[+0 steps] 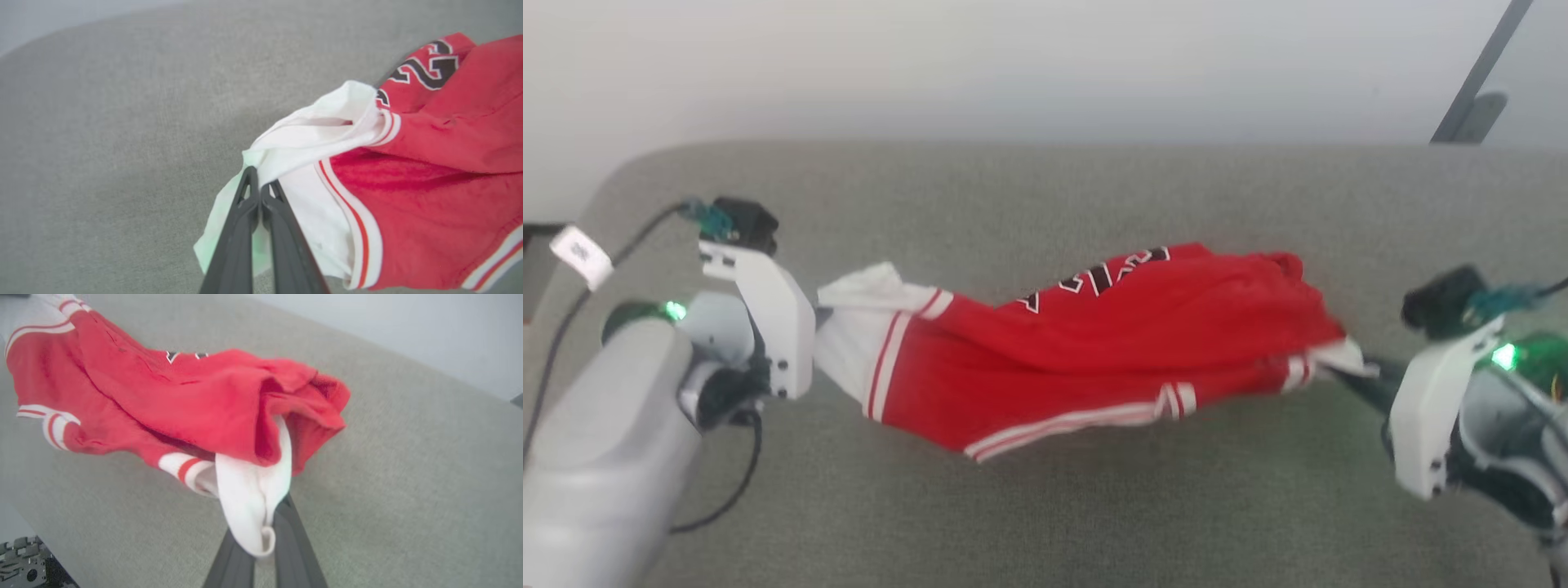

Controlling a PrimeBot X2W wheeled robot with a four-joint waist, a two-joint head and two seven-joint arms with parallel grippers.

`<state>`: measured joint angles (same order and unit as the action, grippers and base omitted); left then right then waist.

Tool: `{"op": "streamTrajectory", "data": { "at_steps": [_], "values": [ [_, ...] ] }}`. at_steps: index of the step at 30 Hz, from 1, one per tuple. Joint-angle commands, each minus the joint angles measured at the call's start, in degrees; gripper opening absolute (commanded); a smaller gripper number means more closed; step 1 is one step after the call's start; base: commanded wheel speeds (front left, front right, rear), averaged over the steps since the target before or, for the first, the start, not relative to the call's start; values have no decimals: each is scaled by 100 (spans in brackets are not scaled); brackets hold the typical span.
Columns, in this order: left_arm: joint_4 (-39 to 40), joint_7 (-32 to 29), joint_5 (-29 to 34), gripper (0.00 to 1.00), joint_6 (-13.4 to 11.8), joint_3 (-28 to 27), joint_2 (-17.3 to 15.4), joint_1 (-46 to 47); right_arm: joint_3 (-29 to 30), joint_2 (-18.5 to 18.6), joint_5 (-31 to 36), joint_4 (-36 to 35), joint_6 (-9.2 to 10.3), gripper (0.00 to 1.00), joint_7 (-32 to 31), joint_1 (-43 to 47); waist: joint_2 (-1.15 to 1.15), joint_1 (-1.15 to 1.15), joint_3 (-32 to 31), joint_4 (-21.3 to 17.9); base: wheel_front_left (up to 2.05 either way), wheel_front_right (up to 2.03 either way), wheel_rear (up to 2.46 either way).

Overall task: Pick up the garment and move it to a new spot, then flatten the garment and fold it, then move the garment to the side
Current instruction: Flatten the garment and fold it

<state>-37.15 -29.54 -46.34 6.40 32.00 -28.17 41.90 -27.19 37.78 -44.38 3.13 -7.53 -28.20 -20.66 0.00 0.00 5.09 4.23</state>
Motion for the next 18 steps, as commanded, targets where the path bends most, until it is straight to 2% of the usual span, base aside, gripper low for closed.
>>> {"op": "streamTrajectory", "data": {
  "at_steps": [1,9,18],
  "values": [
    [34,-20,-31,0,19,-25,-36,117,29,-5,-30,-38,8,0,-3,-62,0,0,-171,0,0,0,0],
    [1034,-630,-132,0,-255,-192,-487,434,297,-58,189,137,8,0,268,-1155,0,0,-670,-9,0,0,0],
    [1054,-921,-90,0,-534,-365,-665,1054,91,-315,536,981,8,0,746,-2372,0,0,-894,-58,0,0,0]
  ]
}}
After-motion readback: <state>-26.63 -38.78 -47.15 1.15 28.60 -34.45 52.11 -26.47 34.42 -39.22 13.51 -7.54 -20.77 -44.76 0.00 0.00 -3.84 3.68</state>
